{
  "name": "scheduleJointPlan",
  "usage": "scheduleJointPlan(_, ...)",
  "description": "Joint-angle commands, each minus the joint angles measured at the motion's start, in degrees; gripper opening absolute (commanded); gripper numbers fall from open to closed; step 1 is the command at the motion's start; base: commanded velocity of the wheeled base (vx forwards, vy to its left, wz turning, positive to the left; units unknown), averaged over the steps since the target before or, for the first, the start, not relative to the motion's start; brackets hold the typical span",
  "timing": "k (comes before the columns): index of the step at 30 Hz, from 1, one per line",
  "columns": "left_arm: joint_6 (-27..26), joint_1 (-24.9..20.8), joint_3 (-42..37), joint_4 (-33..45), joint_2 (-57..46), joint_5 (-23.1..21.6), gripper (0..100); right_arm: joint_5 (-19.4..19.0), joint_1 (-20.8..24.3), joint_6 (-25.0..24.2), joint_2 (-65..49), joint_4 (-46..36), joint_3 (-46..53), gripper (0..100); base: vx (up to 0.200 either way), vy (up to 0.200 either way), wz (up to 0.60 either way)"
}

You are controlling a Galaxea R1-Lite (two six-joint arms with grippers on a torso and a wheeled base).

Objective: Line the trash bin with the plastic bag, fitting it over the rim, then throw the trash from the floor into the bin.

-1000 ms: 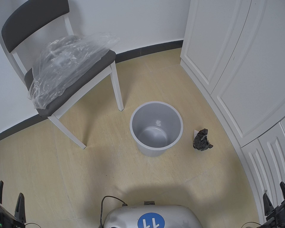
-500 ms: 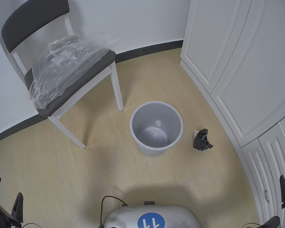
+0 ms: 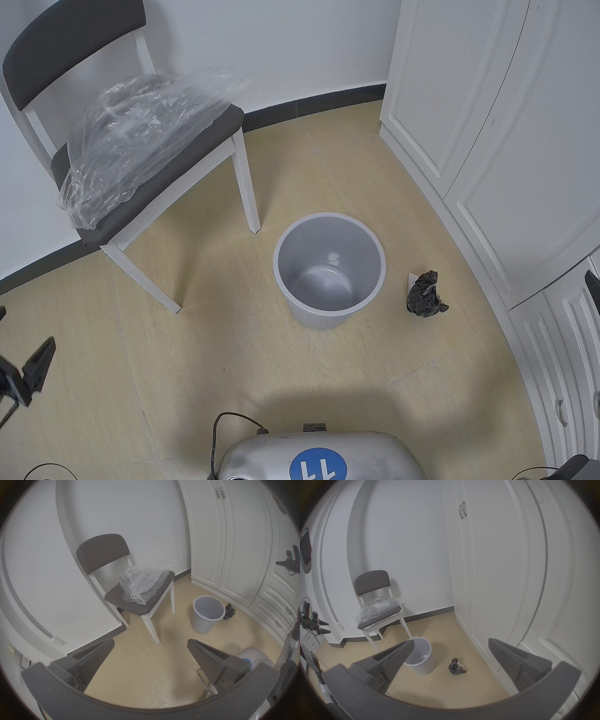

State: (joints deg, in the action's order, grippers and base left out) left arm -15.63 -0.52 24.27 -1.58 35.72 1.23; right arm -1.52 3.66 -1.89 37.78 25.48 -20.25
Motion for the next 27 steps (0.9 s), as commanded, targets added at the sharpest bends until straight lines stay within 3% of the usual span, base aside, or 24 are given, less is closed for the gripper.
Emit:
scheduleJointPlan(1,-3.0,-1.06,5.96,-8.79,22.03,5.1,100,1.79,3.37,0.48,7.49,2.73,-2.16,100,0.0,0.0,0.0)
scheduleJointPlan(7,-3.0,-2.46,7.37,-20.65,32.22,9.67,100,1.52,3.46,0.4,7.92,2.73,-2.25,100,0.0,0.0,0.0)
scheduleJointPlan(19,-2.57,-2.46,16.95,-22.85,43.3,11.6,100,1.26,3.37,0.13,7.84,2.91,-2.78,100,0.0,0.0,0.0)
scheduleJointPlan(27,-2.92,-1.94,21.87,-28.03,50.06,18.02,100,1.17,3.37,0.04,7.84,2.91,-2.69,100,0.0,0.0,0.0)
